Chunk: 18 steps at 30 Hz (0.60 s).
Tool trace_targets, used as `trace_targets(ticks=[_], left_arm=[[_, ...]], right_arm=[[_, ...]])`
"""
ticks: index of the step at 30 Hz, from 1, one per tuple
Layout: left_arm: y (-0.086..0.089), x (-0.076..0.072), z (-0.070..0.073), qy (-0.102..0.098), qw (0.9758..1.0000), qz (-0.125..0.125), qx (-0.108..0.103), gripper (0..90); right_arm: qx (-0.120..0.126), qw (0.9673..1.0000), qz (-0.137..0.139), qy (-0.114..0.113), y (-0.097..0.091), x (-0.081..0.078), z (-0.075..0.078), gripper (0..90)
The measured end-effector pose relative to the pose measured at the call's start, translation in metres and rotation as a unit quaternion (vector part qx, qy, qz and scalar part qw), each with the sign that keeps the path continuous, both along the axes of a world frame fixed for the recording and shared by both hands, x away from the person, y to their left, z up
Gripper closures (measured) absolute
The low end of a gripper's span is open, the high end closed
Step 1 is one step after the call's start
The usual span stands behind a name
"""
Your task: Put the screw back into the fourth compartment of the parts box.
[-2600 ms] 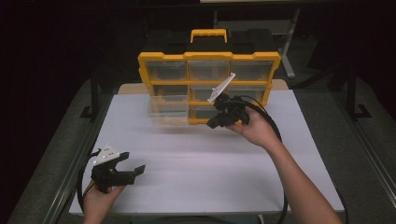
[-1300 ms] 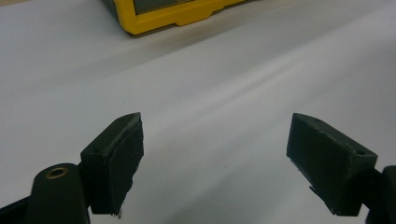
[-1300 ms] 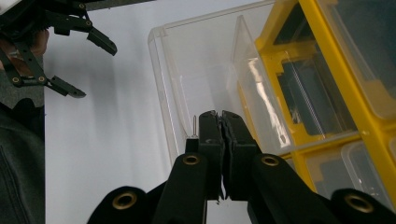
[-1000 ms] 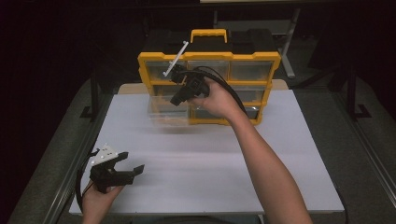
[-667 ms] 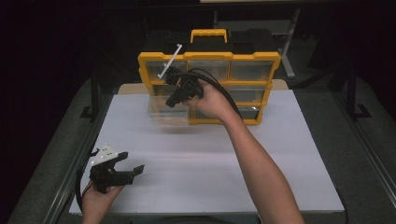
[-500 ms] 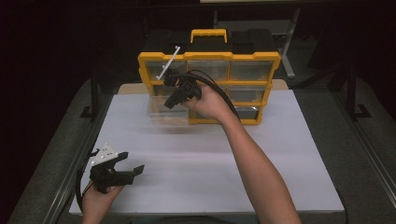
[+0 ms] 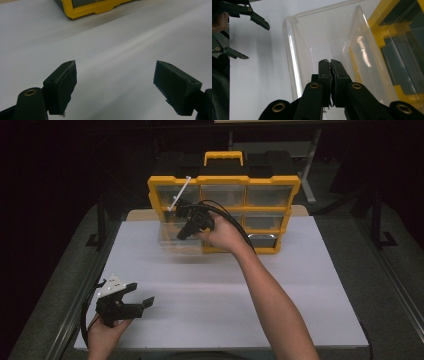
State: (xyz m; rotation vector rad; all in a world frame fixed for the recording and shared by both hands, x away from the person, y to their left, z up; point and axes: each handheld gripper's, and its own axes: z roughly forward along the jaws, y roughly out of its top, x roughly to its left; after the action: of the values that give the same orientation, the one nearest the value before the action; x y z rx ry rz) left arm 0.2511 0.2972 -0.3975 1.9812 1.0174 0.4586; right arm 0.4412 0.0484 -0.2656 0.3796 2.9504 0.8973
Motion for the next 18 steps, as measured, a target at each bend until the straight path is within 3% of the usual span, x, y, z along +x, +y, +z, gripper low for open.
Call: trace_targets(ticks=[3, 4, 6, 10, 12, 13, 18], left_arm=[[0.000, 0.000, 0.000, 0.000, 1.0000, 0.000, 0.002, 18.5], [0.000, 0.000, 0.000, 0.000, 1.0000, -0.001, 0.005, 18.5], [0.000, 0.000, 0.000, -0.001, 1.0000, -0.001, 0.006, 18.5], [0.000, 0.000, 0.000, 0.000, 1.0000, -0.001, 0.005, 18.5], [-0.001, 0.000, 0.000, 0.000, 1.0000, 0.003, -0.002, 18.5], [0.000, 0.000, 0.000, 0.001, 1.0000, -0.001, 0.007, 18.5], [0.000, 0.000, 0.000, 0.001, 1.0000, 0.000, 0.005, 18.5]], right_arm=[[0.001, 1.0000, -0.002, 0.002, -0.001, 0.001, -0.002, 85.4], [0.003, 1.0000, -0.004, 0.002, -0.002, 0.001, -0.002, 79.2], [0.004, 0.9999, -0.011, -0.002, -0.003, 0.001, -0.002, 76.3], [0.013, 0.9998, -0.012, -0.002, -0.008, 0.001, 0.000, 74.6], [0.020, 0.9997, -0.014, -0.005, -0.012, 0.000, 0.002, 71.1], [0.021, 0.9996, -0.017, -0.006, -0.014, -0.001, 0.003, 70.7], [0.037, 0.9988, -0.028, -0.016, -0.028, -0.003, 0.013, 63.7]])
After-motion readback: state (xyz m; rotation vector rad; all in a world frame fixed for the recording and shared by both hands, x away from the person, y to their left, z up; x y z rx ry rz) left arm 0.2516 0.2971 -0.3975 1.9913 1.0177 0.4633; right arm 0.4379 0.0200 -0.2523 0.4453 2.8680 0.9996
